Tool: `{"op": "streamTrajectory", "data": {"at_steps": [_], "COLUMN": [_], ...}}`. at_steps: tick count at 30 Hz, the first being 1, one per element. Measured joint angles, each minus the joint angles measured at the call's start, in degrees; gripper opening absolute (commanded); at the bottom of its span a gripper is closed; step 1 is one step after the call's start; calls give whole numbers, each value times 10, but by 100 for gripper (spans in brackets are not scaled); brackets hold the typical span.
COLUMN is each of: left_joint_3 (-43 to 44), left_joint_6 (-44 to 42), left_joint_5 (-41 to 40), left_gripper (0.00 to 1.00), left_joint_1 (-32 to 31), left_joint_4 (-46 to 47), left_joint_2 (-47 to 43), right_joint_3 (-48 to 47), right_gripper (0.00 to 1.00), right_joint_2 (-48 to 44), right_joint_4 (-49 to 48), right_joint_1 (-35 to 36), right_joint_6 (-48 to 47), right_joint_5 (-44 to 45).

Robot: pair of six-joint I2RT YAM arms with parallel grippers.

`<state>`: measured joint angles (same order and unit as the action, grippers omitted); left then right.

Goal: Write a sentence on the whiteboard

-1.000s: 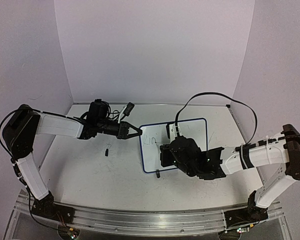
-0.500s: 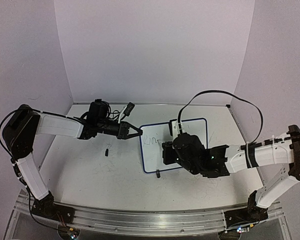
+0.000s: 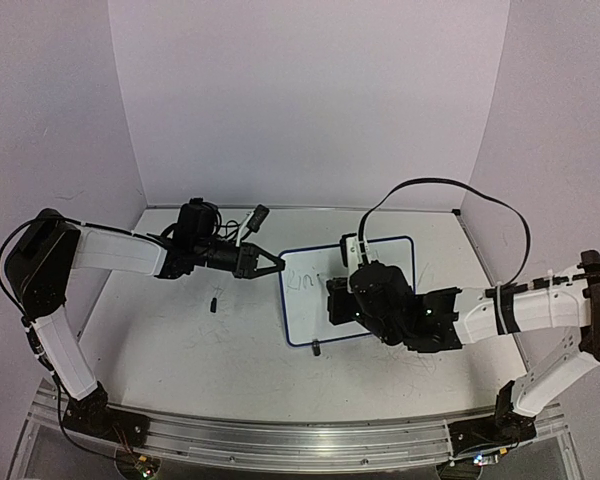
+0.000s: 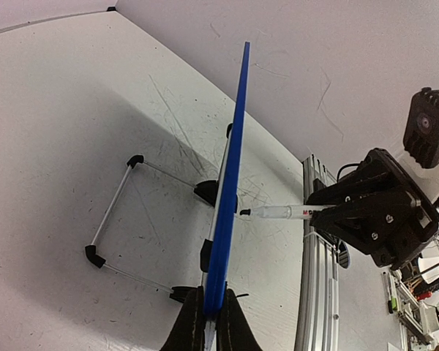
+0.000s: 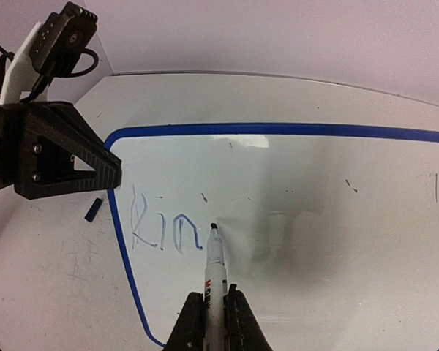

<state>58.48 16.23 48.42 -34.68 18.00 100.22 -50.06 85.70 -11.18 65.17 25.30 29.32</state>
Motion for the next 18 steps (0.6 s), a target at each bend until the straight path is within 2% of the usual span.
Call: {"op": "streamTrajectory", "data": {"at_steps": [18], "left_joint_3": [0], "left_joint_6": [0], "left_joint_5": [-3], "left_gripper": [0], "left_joint_1": [1], "left_joint_4": [0], "left_joint_2": [0], "right_joint_3": [0], "right_gripper": [0], "right_joint_2": [26], "right_joint_4": [-21], "right_joint_1": [-5], "right_joint_6": [-11], "right_joint_5": [15]}}
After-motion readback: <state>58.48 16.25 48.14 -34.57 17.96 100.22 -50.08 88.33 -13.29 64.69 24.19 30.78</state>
